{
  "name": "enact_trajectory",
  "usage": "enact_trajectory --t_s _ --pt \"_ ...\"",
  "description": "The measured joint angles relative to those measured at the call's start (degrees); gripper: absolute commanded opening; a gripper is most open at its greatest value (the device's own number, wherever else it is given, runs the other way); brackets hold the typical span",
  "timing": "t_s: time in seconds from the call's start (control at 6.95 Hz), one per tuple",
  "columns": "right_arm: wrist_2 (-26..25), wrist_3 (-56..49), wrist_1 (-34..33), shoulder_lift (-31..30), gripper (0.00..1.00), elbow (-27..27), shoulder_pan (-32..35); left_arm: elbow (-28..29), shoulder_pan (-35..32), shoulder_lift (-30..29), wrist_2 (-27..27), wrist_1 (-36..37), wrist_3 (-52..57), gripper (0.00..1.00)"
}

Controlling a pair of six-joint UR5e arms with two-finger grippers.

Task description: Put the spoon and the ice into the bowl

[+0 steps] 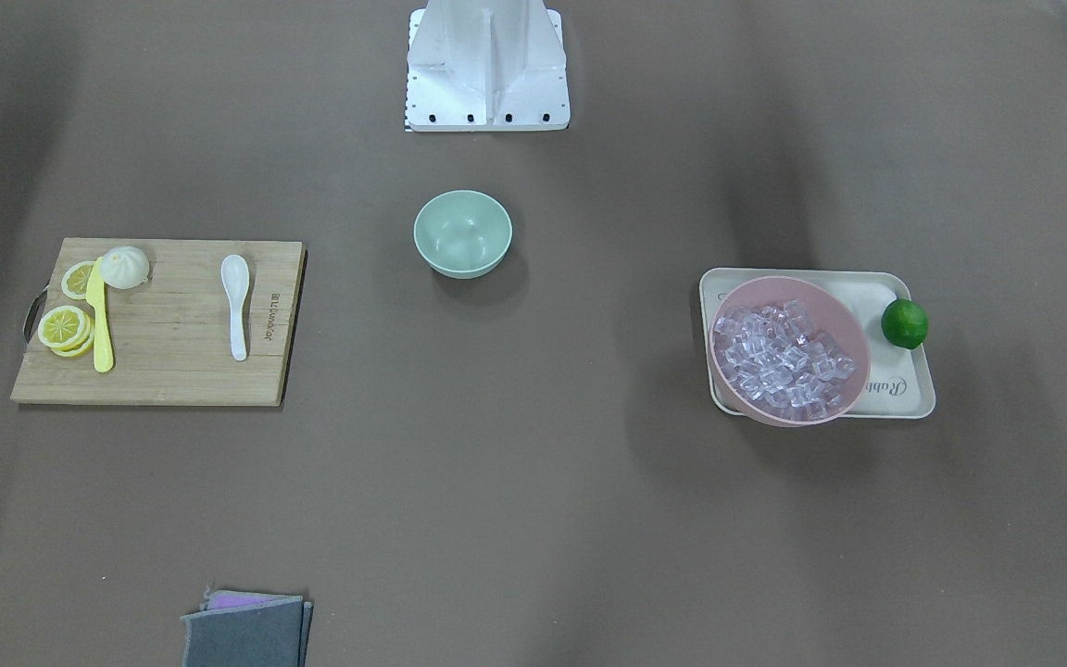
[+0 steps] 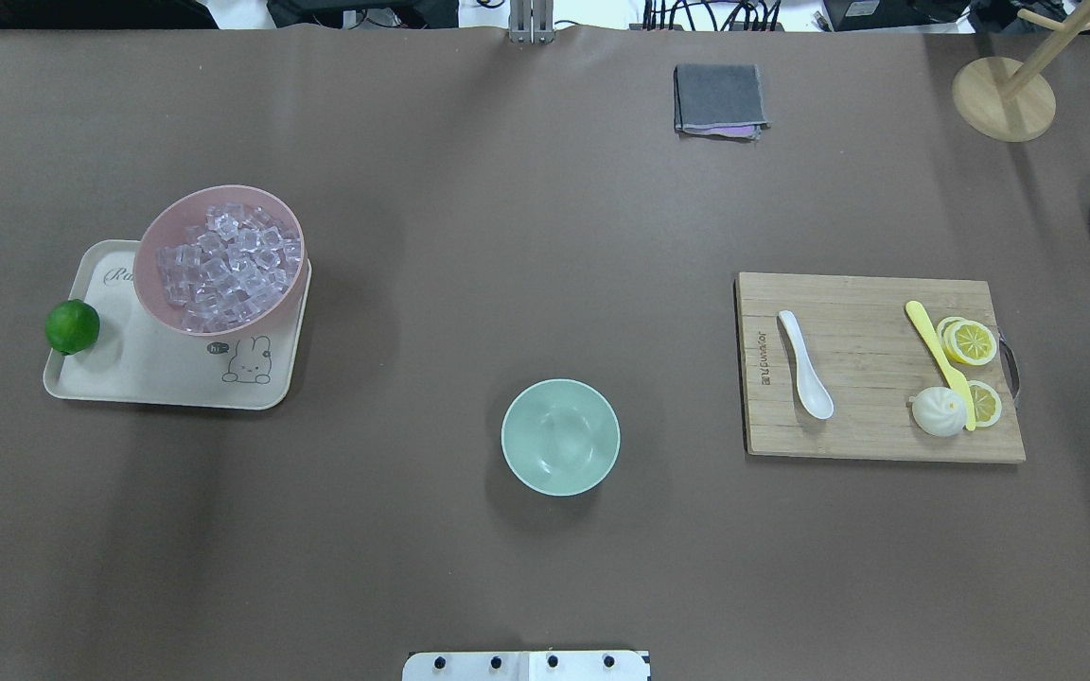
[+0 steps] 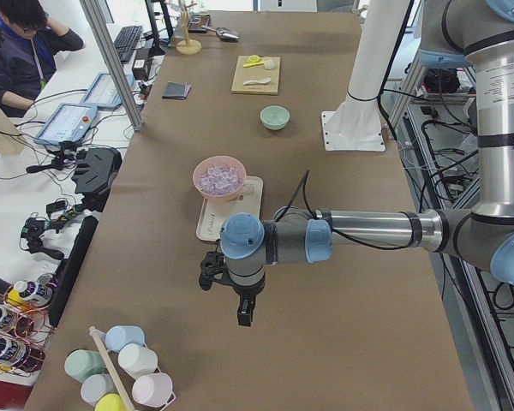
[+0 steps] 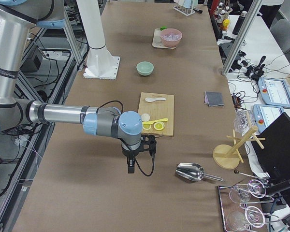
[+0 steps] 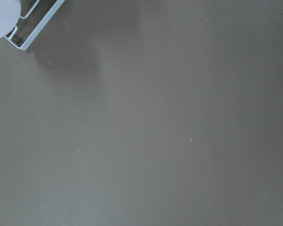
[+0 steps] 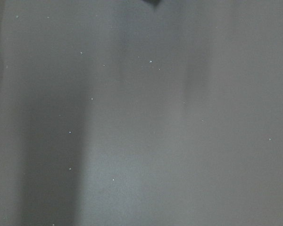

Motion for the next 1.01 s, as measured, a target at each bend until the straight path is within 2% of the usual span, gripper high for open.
enact_trajectory --t_s 0.72,0.86,1.01 --pt "0.3 0.0 0.4 0.3 1.00 0.8 0.0 -4.1 -0.1 -0.1 -0.2 -0.1 0.1 0.99" --pt "1.4 0.1 2.3 0.4 1.00 1.0 0.0 -4.5 -0.1 -0.6 -0.2 -0.1 0.0 0.99" --pt "2.6 0.2 7.5 0.3 1.00 1.0 0.0 -4.9 -0.2 -1.1 -0.2 -0.1 -0.1 0.99"
